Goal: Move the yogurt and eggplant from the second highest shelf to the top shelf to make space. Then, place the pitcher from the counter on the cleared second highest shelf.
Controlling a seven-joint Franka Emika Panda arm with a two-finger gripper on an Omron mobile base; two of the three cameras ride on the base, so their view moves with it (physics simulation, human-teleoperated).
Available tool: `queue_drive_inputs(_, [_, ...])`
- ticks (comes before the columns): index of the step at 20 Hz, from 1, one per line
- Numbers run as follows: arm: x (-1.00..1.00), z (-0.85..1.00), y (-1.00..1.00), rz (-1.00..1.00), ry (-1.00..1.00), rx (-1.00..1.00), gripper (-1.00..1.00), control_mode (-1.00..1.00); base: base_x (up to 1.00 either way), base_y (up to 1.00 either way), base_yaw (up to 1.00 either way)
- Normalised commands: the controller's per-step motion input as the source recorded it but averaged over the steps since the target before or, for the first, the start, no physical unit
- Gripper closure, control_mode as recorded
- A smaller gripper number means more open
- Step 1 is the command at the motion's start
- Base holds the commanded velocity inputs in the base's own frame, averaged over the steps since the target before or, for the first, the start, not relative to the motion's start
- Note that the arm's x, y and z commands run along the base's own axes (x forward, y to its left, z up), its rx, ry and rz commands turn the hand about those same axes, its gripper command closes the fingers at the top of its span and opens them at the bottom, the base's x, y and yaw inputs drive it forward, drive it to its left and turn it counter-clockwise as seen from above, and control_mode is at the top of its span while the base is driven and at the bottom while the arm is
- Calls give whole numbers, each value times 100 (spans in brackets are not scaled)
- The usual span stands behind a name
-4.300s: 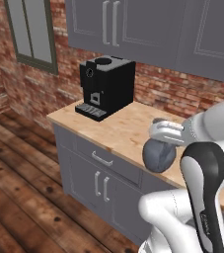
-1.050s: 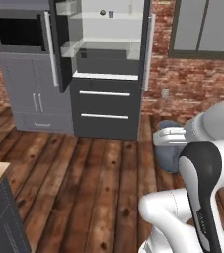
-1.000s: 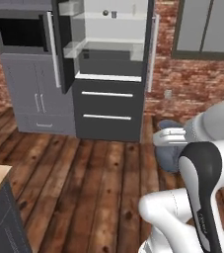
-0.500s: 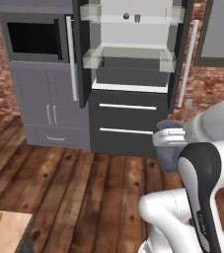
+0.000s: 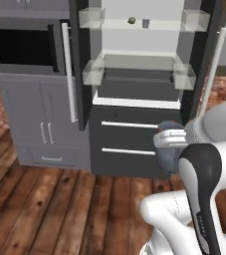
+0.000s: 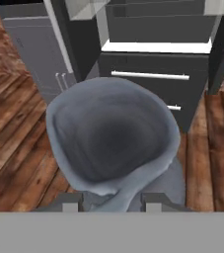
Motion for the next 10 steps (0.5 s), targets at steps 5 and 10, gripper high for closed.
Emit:
queue_drive_inputs(5, [0,0,0,0,0,0,100,100,100,0,-3])
queue_drive_inputs(10, [0,0,0,0,0,0,100,100,100,0,-5])
